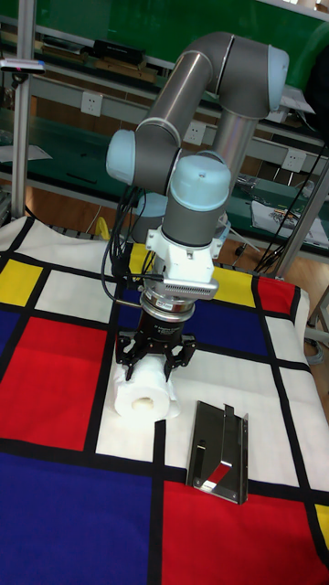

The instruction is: Put the toilet paper on its holder

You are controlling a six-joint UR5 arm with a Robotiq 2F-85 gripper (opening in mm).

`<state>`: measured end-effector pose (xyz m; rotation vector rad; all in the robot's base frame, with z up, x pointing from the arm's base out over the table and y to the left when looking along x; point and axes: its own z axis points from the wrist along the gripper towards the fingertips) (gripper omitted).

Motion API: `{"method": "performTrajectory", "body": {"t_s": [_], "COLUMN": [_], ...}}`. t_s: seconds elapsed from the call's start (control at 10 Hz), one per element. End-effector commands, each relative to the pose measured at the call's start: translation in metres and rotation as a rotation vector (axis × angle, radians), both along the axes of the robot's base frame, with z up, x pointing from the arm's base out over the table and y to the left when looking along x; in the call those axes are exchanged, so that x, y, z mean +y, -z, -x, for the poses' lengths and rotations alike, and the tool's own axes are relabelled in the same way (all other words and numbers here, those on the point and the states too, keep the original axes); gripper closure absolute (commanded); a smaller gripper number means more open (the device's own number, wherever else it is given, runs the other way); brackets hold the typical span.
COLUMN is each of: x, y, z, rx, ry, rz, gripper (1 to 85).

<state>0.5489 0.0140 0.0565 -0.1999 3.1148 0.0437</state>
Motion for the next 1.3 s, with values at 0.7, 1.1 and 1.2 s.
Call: {"method": "performTrajectory", "body": {"t_s": [0.7,1.1,1.2], "x": [0.024,0.018,0.017], "y": [-0.049,-0.049,-0.049], "z": [0.017,0.005,0.006], "rx": [0.033,-0.013,-0.012], "ry": [0.062,0.013,0.017], "rz": [-0.053,-0.033,-0.027], "gripper": [84.7,84.7,84.7]}}
